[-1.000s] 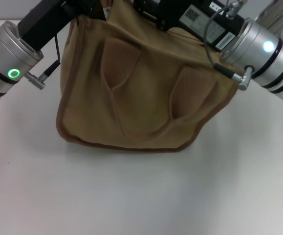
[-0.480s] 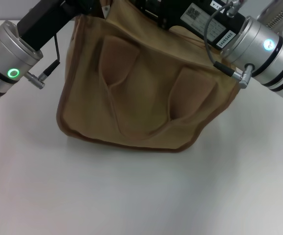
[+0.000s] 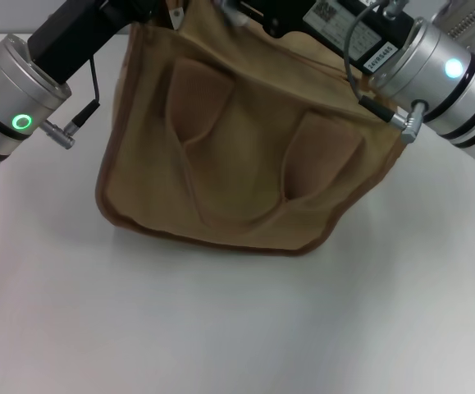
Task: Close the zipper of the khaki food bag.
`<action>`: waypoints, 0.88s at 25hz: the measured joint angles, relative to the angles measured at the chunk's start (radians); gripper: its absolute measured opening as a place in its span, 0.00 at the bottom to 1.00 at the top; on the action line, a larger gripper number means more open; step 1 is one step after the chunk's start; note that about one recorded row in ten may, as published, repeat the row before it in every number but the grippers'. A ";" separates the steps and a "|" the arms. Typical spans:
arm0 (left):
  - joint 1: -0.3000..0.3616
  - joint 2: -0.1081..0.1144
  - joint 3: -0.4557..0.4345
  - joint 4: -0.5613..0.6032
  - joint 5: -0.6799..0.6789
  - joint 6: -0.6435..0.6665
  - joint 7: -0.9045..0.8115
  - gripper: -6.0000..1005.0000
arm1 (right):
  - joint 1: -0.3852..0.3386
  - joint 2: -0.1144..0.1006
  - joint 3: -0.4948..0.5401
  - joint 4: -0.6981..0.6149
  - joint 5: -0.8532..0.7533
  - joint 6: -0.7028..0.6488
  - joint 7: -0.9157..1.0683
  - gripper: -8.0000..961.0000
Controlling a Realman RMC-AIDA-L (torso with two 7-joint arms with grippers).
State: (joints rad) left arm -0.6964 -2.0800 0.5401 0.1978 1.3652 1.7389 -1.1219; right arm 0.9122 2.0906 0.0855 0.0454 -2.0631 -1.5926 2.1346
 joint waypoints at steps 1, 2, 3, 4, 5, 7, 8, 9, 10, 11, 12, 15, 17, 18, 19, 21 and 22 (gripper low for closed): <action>0.000 0.000 0.000 0.000 0.000 0.000 0.000 0.03 | -0.002 0.000 0.000 0.000 0.000 0.004 -0.002 0.82; 0.000 0.000 0.000 0.000 0.000 0.000 0.000 0.03 | -0.002 0.000 -0.001 -0.001 0.000 0.007 -0.004 0.82; 0.001 0.000 0.000 0.000 0.000 0.000 0.001 0.03 | -0.003 0.000 -0.001 -0.003 0.000 0.011 -0.006 0.82; 0.002 0.000 0.000 0.000 -0.002 0.000 0.002 0.03 | -0.005 0.000 -0.002 -0.004 0.000 0.012 -0.009 0.82; 0.002 0.000 0.000 0.000 -0.002 0.000 0.002 0.03 | -0.007 0.000 -0.002 -0.004 -0.001 0.012 -0.009 0.82; 0.002 0.000 0.000 0.000 -0.002 0.000 0.001 0.03 | -0.011 0.000 -0.003 -0.004 -0.002 0.012 -0.010 0.82; 0.003 0.000 0.000 0.000 -0.002 0.000 0.000 0.03 | -0.014 0.000 -0.003 -0.005 -0.003 0.012 -0.013 0.82; 0.003 0.000 0.000 0.000 -0.002 0.000 -0.001 0.03 | -0.018 0.000 -0.003 -0.006 -0.003 0.009 -0.021 0.82; 0.004 0.000 0.000 0.000 -0.002 0.000 -0.001 0.03 | -0.022 -0.001 -0.003 -0.008 -0.003 0.002 -0.034 0.82; 0.004 0.000 0.000 0.000 -0.002 0.000 -0.001 0.03 | -0.030 -0.003 -0.003 -0.010 -0.003 -0.014 -0.064 0.82; 0.005 0.000 0.000 0.000 -0.002 0.000 -0.001 0.03 | -0.038 -0.004 -0.001 -0.016 -0.002 -0.035 -0.106 0.82; 0.009 0.000 -0.001 0.000 -0.006 0.003 -0.001 0.03 | -0.072 -0.007 0.007 -0.047 0.008 -0.104 -0.267 0.82; 0.013 0.000 -0.001 0.000 -0.009 0.004 -0.001 0.03 | -0.092 -0.007 0.008 -0.064 0.018 -0.137 -0.400 0.82; 0.015 0.000 -0.001 0.000 -0.012 0.004 -0.001 0.03 | -0.101 -0.007 0.008 -0.067 0.021 -0.153 -0.486 0.82; 0.016 0.000 -0.001 0.000 -0.013 0.004 -0.001 0.03 | -0.111 -0.007 0.008 -0.067 0.023 -0.172 -0.590 0.82; 0.018 0.000 -0.001 0.000 -0.014 0.004 0.000 0.03 | -0.125 -0.006 0.009 -0.064 0.024 -0.208 -0.812 0.82; 0.018 0.000 -0.002 0.000 -0.014 0.003 0.000 0.03 | -0.132 -0.005 0.008 -0.058 0.025 -0.223 -0.937 0.82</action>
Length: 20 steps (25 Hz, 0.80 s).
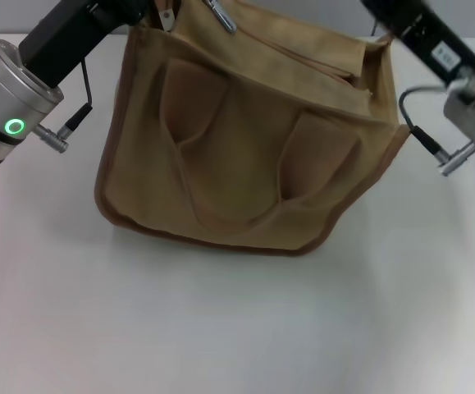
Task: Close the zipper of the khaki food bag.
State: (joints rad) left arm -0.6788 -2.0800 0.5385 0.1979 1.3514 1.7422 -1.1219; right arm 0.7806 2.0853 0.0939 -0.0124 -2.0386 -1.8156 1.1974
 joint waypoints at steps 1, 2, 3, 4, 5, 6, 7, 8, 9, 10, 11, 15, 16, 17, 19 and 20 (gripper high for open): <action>0.000 0.000 0.000 0.000 0.000 0.000 0.000 0.03 | -0.007 0.002 -0.002 0.011 0.000 -0.009 -0.116 0.82; 0.000 0.000 0.001 0.000 0.000 0.000 -0.001 0.03 | -0.013 0.002 -0.004 0.028 0.000 -0.009 -0.222 0.82; 0.000 0.000 0.001 0.000 0.000 0.000 -0.002 0.03 | -0.020 0.003 -0.005 0.051 0.000 -0.005 -0.336 0.82; -0.001 0.000 0.002 0.000 0.000 0.000 -0.002 0.03 | -0.028 0.003 -0.005 0.077 0.000 0.008 -0.443 0.82; -0.002 0.000 0.003 0.000 0.000 0.000 -0.003 0.03 | -0.039 0.004 -0.003 0.110 0.000 0.032 -0.552 0.82; -0.003 0.000 0.004 0.000 0.000 0.000 -0.003 0.03 | -0.047 0.004 0.002 0.142 0.000 0.054 -0.648 0.82; -0.004 0.000 0.004 -0.001 0.000 0.000 -0.003 0.03 | -0.060 0.004 0.010 0.181 0.001 0.081 -0.759 0.82; -0.005 0.000 0.004 -0.002 0.000 -0.001 -0.003 0.03 | -0.071 0.005 0.021 0.221 0.001 0.106 -0.863 0.82; -0.005 0.000 0.004 -0.003 0.000 -0.001 -0.003 0.03 | -0.084 0.005 0.034 0.263 0.001 0.130 -0.977 0.82; -0.006 0.000 0.004 -0.004 0.000 -0.003 -0.003 0.03 | -0.099 0.005 0.050 0.308 0.002 0.148 -1.071 0.82; -0.007 0.000 0.004 -0.008 0.000 -0.003 -0.003 0.03 | -0.112 0.005 0.065 0.347 0.002 0.162 -1.167 0.82; -0.012 0.000 0.000 -0.028 -0.003 -0.003 0.003 0.03 | -0.151 0.006 0.092 0.476 0.001 0.209 -1.487 0.82; -0.013 0.000 0.000 -0.028 -0.003 -0.003 0.004 0.03 | -0.158 0.006 0.092 0.503 0.001 0.221 -1.558 0.82; -0.014 0.000 0.001 -0.029 -0.003 -0.003 0.004 0.03 | -0.165 0.007 0.092 0.531 0.001 0.233 -1.634 0.82; -0.016 0.000 0.002 -0.029 -0.003 -0.003 0.004 0.03 | -0.173 0.007 0.092 0.564 0.001 0.247 -1.715 0.82; -0.016 0.000 0.002 -0.030 -0.003 -0.003 0.004 0.03 | -0.176 0.007 0.092 0.575 0.001 0.254 -1.745 0.82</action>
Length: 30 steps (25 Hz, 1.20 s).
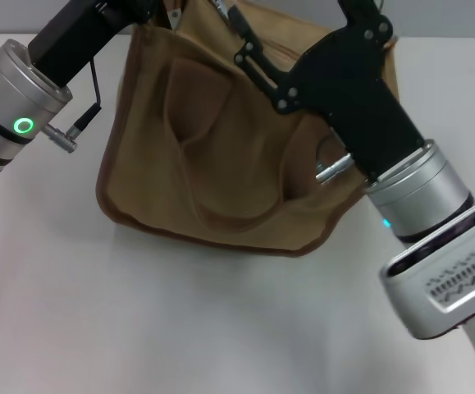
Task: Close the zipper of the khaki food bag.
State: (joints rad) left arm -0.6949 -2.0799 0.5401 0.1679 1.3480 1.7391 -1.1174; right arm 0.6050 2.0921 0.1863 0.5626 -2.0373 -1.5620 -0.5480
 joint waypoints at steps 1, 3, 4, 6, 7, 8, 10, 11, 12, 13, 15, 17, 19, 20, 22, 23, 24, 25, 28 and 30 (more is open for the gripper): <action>-0.001 0.000 0.000 -0.001 0.000 0.000 0.000 0.03 | -0.001 0.000 0.002 0.007 0.000 0.010 -0.016 0.82; -0.002 0.000 0.000 -0.005 0.000 0.000 0.000 0.03 | -0.002 0.000 0.013 0.015 0.000 0.033 -0.029 0.82; -0.002 0.000 0.000 -0.005 0.000 0.000 0.000 0.03 | -0.002 0.000 0.024 0.019 0.000 0.048 -0.031 0.82; -0.005 0.000 -0.002 -0.014 0.000 0.000 0.001 0.03 | -0.002 0.000 0.048 0.024 0.000 0.080 -0.033 0.82; -0.005 0.000 -0.002 -0.014 0.000 0.000 0.001 0.03 | -0.002 0.000 0.057 0.025 0.000 0.093 -0.033 0.82; -0.006 0.000 -0.002 -0.017 0.000 -0.001 0.001 0.03 | -0.001 0.000 0.064 0.027 0.000 0.107 -0.033 0.82; -0.008 0.000 -0.002 -0.022 0.000 -0.001 0.001 0.03 | 0.003 0.000 0.074 0.033 -0.002 0.127 -0.033 0.82; -0.008 0.000 -0.002 -0.022 0.000 -0.001 0.001 0.03 | 0.005 0.000 0.076 0.037 -0.004 0.136 -0.035 0.82; -0.008 0.000 -0.002 -0.022 0.000 -0.001 0.001 0.03 | 0.006 0.000 0.077 0.041 -0.006 0.145 -0.039 0.82; -0.008 0.000 -0.002 -0.022 0.000 -0.001 0.001 0.03 | 0.007 0.000 0.077 0.044 -0.008 0.153 -0.044 0.82; -0.009 0.000 -0.002 -0.023 0.000 -0.001 0.001 0.03 | 0.011 0.000 0.075 0.047 -0.010 0.166 -0.050 0.82; -0.009 0.000 -0.002 -0.023 0.000 -0.001 0.001 0.03 | 0.012 0.000 0.074 0.048 -0.010 0.170 -0.050 0.82; -0.009 0.000 -0.002 -0.024 0.000 -0.001 0.001 0.03 | 0.012 0.000 0.077 0.049 -0.010 0.172 -0.051 0.82; -0.009 0.000 -0.002 -0.024 0.000 0.000 0.001 0.03 | 0.012 0.000 0.080 0.049 -0.009 0.173 -0.051 0.82; -0.009 0.000 -0.001 -0.024 0.000 0.003 0.001 0.03 | 0.012 0.000 0.089 0.048 -0.008 0.176 -0.051 0.82; -0.009 0.000 -0.001 -0.024 0.000 0.003 0.001 0.03 | 0.012 0.000 0.096 0.048 -0.008 0.180 -0.052 0.82; -0.009 0.000 -0.001 -0.024 0.000 0.004 0.001 0.03 | 0.012 0.000 0.105 0.048 -0.009 0.188 -0.052 0.82; -0.009 0.000 0.000 -0.024 0.000 0.004 0.001 0.03 | 0.013 0.000 0.112 0.050 -0.009 0.199 -0.052 0.82; -0.009 0.000 0.000 -0.024 0.001 0.004 0.001 0.03 | 0.020 0.000 0.126 0.058 -0.011 0.241 -0.052 0.82; -0.009 0.000 -0.001 -0.024 0.001 0.004 0.001 0.03 | 0.025 0.000 0.125 0.065 -0.012 0.258 -0.056 0.82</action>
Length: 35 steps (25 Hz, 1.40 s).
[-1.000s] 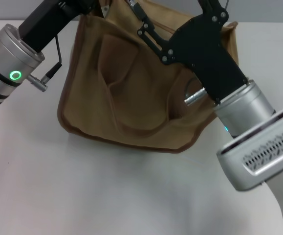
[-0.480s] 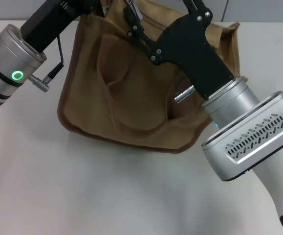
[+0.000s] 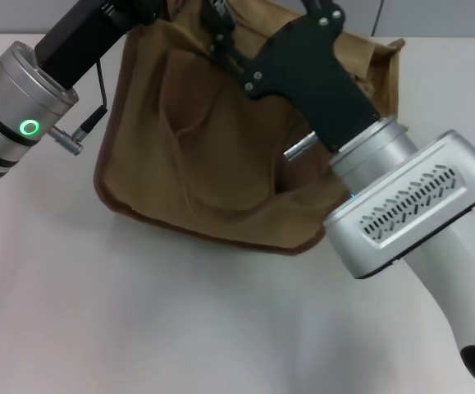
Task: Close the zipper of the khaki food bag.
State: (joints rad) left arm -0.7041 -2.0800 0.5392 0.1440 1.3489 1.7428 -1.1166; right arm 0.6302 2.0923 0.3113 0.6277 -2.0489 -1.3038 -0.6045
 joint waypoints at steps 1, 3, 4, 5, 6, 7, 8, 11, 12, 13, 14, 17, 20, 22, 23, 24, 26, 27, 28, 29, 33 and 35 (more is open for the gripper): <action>0.000 0.000 0.000 0.000 0.000 0.000 0.000 0.03 | 0.001 0.000 0.001 0.004 0.000 0.003 -0.007 0.82; 0.000 0.000 0.000 0.000 0.000 0.000 0.000 0.03 | -0.004 0.000 0.017 0.013 0.003 0.003 -0.027 0.82; 0.000 0.000 -0.001 0.000 0.000 0.000 0.000 0.03 | -0.007 0.000 0.027 0.018 0.005 0.003 -0.035 0.82; -0.001 0.000 -0.001 0.000 0.000 -0.001 0.000 0.03 | -0.010 0.000 0.036 0.022 0.005 0.004 -0.038 0.82; -0.001 0.000 -0.001 0.000 0.000 -0.001 0.000 0.03 | -0.011 0.000 0.039 0.025 0.004 0.007 -0.040 0.82; -0.001 0.000 -0.001 0.000 0.000 -0.002 0.000 0.03 | -0.011 0.000 0.038 0.028 -0.003 0.010 -0.041 0.82; -0.001 0.000 -0.001 0.000 0.000 -0.003 0.001 0.03 | -0.011 0.000 0.031 0.028 -0.014 0.012 -0.042 0.82; -0.001 0.000 -0.001 0.000 -0.002 -0.003 0.002 0.03 | -0.014 0.000 0.028 0.030 -0.036 0.012 -0.043 0.82; -0.001 0.000 -0.001 0.000 -0.005 -0.004 0.002 0.03 | -0.015 0.000 0.030 0.031 -0.037 0.012 -0.043 0.82; -0.001 0.000 -0.001 0.000 -0.007 -0.004 0.002 0.03 | -0.014 0.000 0.032 0.031 -0.037 0.015 -0.042 0.82; -0.001 0.000 -0.001 0.000 -0.009 -0.004 0.002 0.03 | -0.013 0.000 0.032 0.032 -0.038 0.018 -0.041 0.82; -0.002 0.000 -0.001 0.000 -0.010 -0.005 0.003 0.03 | -0.013 0.000 0.028 0.032 -0.040 0.026 -0.043 0.82; -0.002 0.000 -0.001 0.000 -0.011 -0.005 0.004 0.03 | -0.017 0.000 0.041 0.031 -0.036 0.030 -0.043 0.82; -0.001 0.000 -0.001 -0.001 -0.012 -0.005 0.004 0.03 | -0.026 0.000 0.066 0.035 -0.033 0.032 -0.041 0.82; -0.001 0.000 -0.001 -0.001 -0.012 -0.005 0.004 0.03 | -0.030 0.000 0.079 0.037 -0.033 0.032 -0.038 0.82; 0.000 0.000 -0.001 -0.001 -0.012 -0.005 0.004 0.03 | -0.034 0.000 0.085 0.039 -0.033 0.032 -0.038 0.82; 0.000 0.000 -0.001 -0.001 -0.012 -0.005 0.004 0.03 | -0.036 0.000 0.088 0.040 -0.037 0.030 -0.037 0.82; 0.001 0.000 -0.001 -0.001 -0.013 -0.005 0.005 0.03 | -0.036 0.000 0.086 0.040 -0.038 0.029 -0.039 0.82; 0.001 0.000 -0.001 -0.001 -0.013 -0.005 0.005 0.03 | -0.036 0.000 0.084 0.041 -0.040 0.028 -0.041 0.82; 0.002 0.000 -0.001 -0.001 -0.013 -0.005 0.005 0.03 | -0.036 0.000 0.084 0.041 -0.040 0.027 -0.042 0.82; 0.002 0.000 -0.001 -0.001 -0.013 -0.005 0.005 0.03 | -0.036 0.000 0.067 0.045 -0.044 0.023 -0.043 0.82; 0.002 0.000 -0.001 -0.003 -0.013 -0.006 0.006 0.03 | -0.035 0.000 0.055 0.045 -0.060 0.020 -0.044 0.82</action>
State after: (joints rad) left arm -0.7020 -2.0801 0.5383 0.1415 1.3356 1.7372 -1.1108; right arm 0.5952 2.0921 0.3664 0.6731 -2.1090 -1.2836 -0.6489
